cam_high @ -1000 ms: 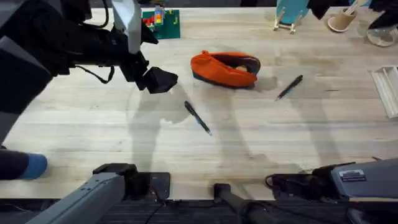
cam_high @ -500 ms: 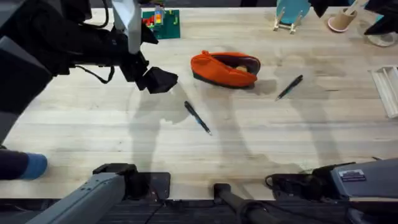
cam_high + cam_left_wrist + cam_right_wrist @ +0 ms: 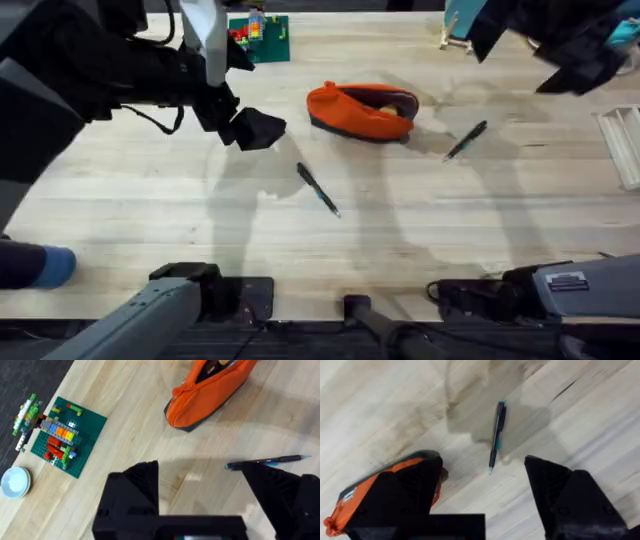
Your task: Unzip the bag, pick up the pens from the table one at a time and place them inside, then zip the bag closed.
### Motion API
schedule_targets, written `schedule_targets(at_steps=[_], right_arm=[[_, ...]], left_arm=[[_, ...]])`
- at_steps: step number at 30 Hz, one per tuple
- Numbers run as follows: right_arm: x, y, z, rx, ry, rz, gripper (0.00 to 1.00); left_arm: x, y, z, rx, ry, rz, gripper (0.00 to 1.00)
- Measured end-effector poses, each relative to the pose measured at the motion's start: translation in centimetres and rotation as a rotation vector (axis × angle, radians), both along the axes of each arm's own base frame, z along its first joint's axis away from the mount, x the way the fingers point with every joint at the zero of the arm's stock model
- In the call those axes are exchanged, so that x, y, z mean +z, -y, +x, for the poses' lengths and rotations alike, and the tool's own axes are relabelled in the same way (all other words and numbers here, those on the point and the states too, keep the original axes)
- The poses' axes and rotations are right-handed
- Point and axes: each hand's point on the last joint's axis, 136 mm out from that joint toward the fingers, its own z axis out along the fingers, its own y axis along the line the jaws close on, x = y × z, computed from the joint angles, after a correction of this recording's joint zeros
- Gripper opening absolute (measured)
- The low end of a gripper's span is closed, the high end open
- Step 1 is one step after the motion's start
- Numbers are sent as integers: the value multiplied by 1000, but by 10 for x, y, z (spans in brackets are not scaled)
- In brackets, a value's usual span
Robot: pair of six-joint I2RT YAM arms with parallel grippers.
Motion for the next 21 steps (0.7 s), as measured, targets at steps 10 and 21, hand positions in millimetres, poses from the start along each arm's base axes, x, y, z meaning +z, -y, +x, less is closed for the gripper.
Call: schedule_targets(at_steps=[10, 21], right_arm=[[-67, 2, -11, -62, -79, 108, 995], [-107, 12, -22, -152, -102, 155, 996]], left_arm=[[0, 0, 0, 0, 0, 0, 994], [0, 0, 0, 0, 0, 0, 993]])
